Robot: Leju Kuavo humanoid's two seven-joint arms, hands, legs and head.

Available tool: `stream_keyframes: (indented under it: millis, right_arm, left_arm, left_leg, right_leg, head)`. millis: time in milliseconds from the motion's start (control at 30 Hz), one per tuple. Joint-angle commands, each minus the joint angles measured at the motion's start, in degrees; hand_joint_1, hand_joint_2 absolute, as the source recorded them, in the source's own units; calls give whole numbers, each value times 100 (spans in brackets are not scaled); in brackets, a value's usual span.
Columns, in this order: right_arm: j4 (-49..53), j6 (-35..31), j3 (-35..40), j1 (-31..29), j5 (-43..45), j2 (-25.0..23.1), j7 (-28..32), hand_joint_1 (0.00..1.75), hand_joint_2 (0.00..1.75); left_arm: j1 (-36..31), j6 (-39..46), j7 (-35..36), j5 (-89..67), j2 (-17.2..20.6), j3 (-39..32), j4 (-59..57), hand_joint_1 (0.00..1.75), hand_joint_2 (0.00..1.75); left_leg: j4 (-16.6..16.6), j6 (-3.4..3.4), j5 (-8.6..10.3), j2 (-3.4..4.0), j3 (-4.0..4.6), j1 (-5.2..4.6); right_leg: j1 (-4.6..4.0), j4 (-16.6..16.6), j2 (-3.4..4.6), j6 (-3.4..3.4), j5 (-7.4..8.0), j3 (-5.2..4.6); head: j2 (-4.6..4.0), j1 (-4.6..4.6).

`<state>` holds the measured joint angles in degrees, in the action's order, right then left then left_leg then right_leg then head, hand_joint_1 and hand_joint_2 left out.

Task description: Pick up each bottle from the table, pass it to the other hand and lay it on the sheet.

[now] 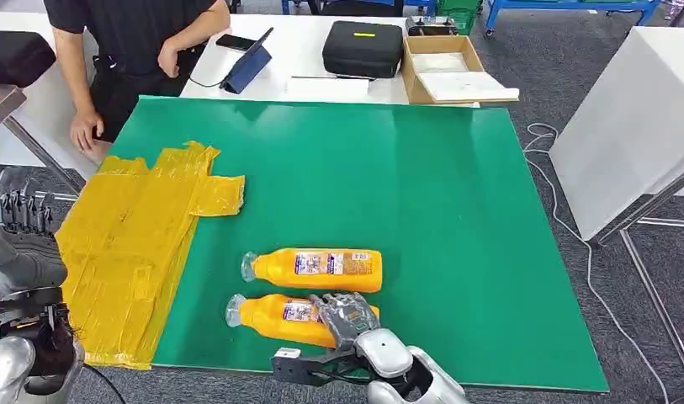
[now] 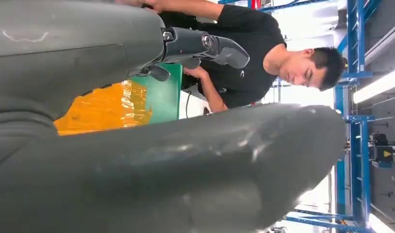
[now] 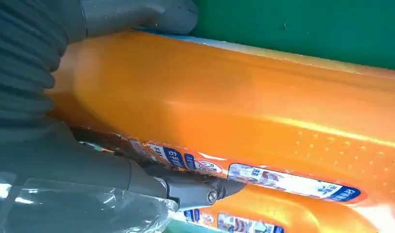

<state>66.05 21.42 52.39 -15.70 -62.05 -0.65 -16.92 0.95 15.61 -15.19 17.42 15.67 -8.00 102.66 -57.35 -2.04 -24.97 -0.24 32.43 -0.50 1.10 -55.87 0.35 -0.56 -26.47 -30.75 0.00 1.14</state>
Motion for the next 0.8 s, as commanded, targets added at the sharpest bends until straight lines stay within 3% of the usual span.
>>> stream_keyframes:
  millis: [33, 300, 367, 400, 467, 800]
  right_arm:
    - [-536, 102, -74, 98, 51, 25, -45, 175, 175]
    - [-266, 137, -457, 249, 492, -29, 96, 175, 175]
    - [312, 256, -652, 327, 775, 95, 70, 175, 175]
    - [1021, 244, -851, 604, 792, 112, -298, 175, 175]
    - [1884, 417, -934, 684, 1000, 298, -480, 175, 175]
    - [3829, 66, -1369, 707, 1717, 834, -364, 175, 175]
  left_arm:
    - [-150, 33, 7, 30, -140, -43, -269, 0, 0]
    - [-109, -95, 70, 69, -70, 13, -331, 0, 0]
    - [-175, -169, 68, 100, -70, 41, -484, 0, 0]
    - [-121, -215, 51, 129, -79, -4, -487, 0, 0]
    - [-79, -300, 23, 116, -117, -63, -471, 0, 0]
    - [65, -418, 47, -82, -290, 46, -338, 0, 0]
  left_leg:
    - [10, 15, 8, -10, -5, 6]
    - [13, 19, 11, -12, -9, 7]
    - [14, 22, 13, -16, -6, 7]
    - [10, 19, 11, -20, -5, 6]
    - [3, 11, 4, -17, -9, 0]
    - [-2, 0, 13, -10, 40, -10]
  right_leg:
    - [-6, 16, -13, 8, 7, 11]
    - [-8, 20, -16, 9, 10, 13]
    - [-9, 22, -21, 8, 12, 12]
    - [-8, 17, -24, 5, 10, 11]
    - [-1, 4, -20, 0, 1, 7]
    - [8, -4, -12, -16, 10, -30]
  head:
    - [0, 0]
    - [0, 0]
    - [0, 0]
    - [0, -2]
    - [0, 0]
    - [0, 0]
